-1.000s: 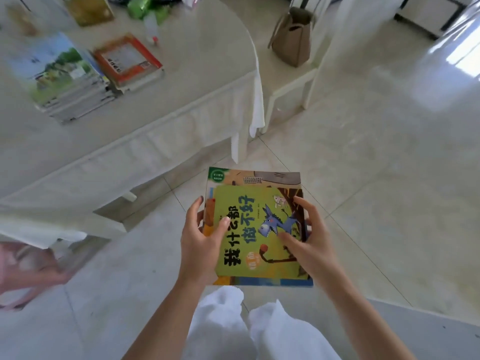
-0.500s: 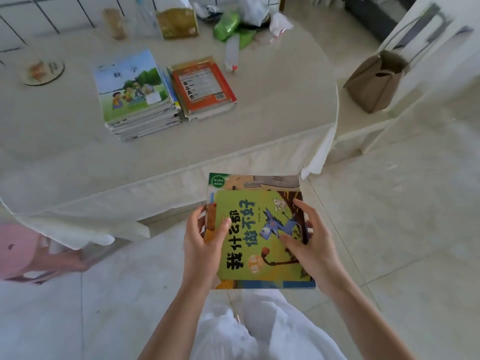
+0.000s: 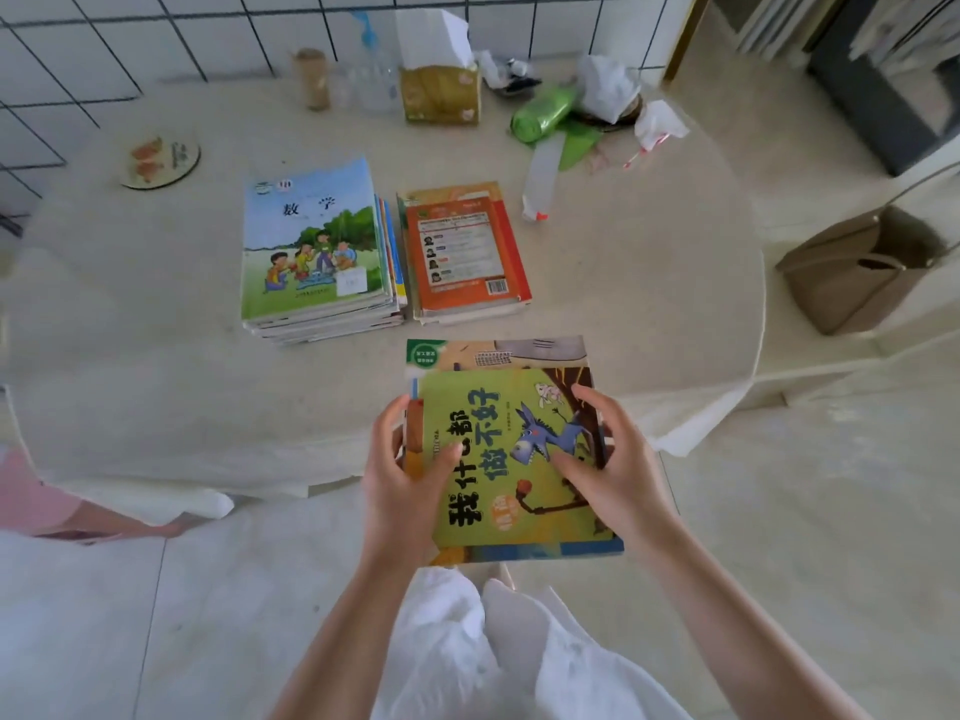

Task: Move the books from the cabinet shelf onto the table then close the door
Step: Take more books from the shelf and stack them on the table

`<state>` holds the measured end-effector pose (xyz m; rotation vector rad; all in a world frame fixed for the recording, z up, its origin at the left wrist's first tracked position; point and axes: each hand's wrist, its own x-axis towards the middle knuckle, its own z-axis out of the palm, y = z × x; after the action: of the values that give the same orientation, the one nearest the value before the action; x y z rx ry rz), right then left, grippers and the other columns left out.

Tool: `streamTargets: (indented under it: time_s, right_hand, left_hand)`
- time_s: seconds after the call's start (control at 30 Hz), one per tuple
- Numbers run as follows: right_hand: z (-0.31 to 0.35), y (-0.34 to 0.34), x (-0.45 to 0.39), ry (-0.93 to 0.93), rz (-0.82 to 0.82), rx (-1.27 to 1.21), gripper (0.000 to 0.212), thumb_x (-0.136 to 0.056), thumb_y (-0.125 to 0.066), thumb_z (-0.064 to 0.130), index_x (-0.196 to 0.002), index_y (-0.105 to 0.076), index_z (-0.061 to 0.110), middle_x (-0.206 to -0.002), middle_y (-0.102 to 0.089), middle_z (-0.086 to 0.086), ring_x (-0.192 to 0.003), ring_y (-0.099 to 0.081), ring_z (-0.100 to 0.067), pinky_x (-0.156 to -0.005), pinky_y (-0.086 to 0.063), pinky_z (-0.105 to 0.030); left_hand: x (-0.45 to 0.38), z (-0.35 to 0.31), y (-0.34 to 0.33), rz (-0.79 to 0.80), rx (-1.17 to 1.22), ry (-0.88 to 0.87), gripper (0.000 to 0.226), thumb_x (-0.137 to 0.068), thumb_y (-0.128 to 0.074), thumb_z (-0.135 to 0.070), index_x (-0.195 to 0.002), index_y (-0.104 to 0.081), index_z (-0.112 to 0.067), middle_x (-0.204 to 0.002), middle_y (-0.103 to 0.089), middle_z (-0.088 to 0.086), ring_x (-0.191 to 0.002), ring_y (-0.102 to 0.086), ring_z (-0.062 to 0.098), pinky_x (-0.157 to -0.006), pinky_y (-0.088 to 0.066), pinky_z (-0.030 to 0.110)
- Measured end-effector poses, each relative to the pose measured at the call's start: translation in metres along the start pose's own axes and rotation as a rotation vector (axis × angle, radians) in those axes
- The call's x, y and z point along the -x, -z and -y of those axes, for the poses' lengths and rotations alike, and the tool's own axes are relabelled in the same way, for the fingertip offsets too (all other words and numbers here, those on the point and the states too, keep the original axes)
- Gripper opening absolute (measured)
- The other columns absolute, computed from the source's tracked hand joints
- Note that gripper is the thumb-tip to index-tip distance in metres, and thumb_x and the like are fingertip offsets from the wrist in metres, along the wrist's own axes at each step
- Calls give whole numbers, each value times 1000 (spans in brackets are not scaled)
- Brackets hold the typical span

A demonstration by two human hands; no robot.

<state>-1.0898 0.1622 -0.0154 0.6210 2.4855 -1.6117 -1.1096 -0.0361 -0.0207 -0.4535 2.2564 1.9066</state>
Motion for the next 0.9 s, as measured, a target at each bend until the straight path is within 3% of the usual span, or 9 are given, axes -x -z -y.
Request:
streamTargets:
  time_s: [0.1, 0.3, 0.37, 0.47, 0.57, 0.67, 0.8, 0.83, 0.9]
  right_hand:
    - [12, -10, -26, 8, -15, -48, 74, -79, -76, 15, -135, -38, 44, -121, -56, 7, -110, -57, -14, -89, -54, -47]
    - [42, -22, -78, -168, -29, -215, 84, -79, -76, 25, -146, -26, 32, -116, -59, -3, -101, -65, -21, -86, -56, -49]
    - [50, -28, -98, -230, 0, -262, 68, -82, -74, 20, -140, -40, 23, -109, -63, -5, -93, -69, -25, -82, -57, -51]
    - [55, -35, -119, -238, 56, -319, 27, -84, -70, 9, -110, -62, 11, -101, -73, -8, -89, -72, -27, -83, -57, -54]
    - [55, -33, -136, -226, 125, -349, 26, -83, -70, 5, -107, -61, 12, -103, -73, -9, -93, -71, -26, -86, -56, -52]
    - [55, -31, -149, -142, 165, -308, 37, -82, -71, 3, -113, -57, 18, -110, -70, -5, -97, -69, -19, -83, -58, -43]
    - [49, -26, -164, 40, 165, -214, 43, -80, -70, -5, -104, -55, 27, -102, -67, 3, -88, -65, 4, -72, -51, -14]
    - [46, -25, -168, 87, 157, -162, 48, -79, -71, -6, -103, -55, 31, -100, -66, 5, -87, -63, 6, -73, -48, -12]
    - [38, -26, -175, 147, 109, -58, 60, -75, -73, -6, -100, -56, 45, -96, -61, 8, -89, -61, -4, -81, -48, -21]
  left_hand:
    - [-29, -6, 1, -20, 50, 4, 55, -82, -74, -12, -120, -44, -39, -103, -66, -8, -84, -69, 8, -55, -54, 17]
    - [-84, -15, 8, -11, 112, 22, 56, -85, -71, -10, -120, -41, -42, -106, -66, -8, -87, -71, 12, -61, -59, 30]
    - [-103, -16, 11, -7, 93, 3, 59, -84, -71, -10, -122, -41, -44, -112, -65, -6, -94, -70, 14, -70, -61, 37]
    - [-129, -19, 18, 22, 53, -9, 71, -82, -73, -11, -133, -37, -44, -119, -63, -8, -102, -68, 13, -81, -59, 44]
    - [-148, -25, 20, 71, 40, -49, 71, -81, -74, -5, -137, -40, -32, -116, -65, -13, -101, -67, 3, -81, -59, 32]
    - [-165, -28, 22, 111, 39, -34, 64, -77, -76, 0, -127, -50, -30, -99, -71, -15, -88, -70, 0, -71, -59, 24]
    - [-179, -21, 16, 125, -40, 0, 42, -70, -79, 8, -91, -62, -25, -77, -74, -13, -69, -69, 3, -59, -56, 23]
    - [-182, -17, 12, 93, -68, 2, 39, -67, -81, 5, -83, -61, -25, -73, -73, -7, -66, -67, 6, -57, -55, 27]
    - [-186, -7, 5, 31, -132, 4, 32, -60, -84, -8, -70, -57, -23, -69, -64, 3, -62, -59, 16, -58, -51, 38]
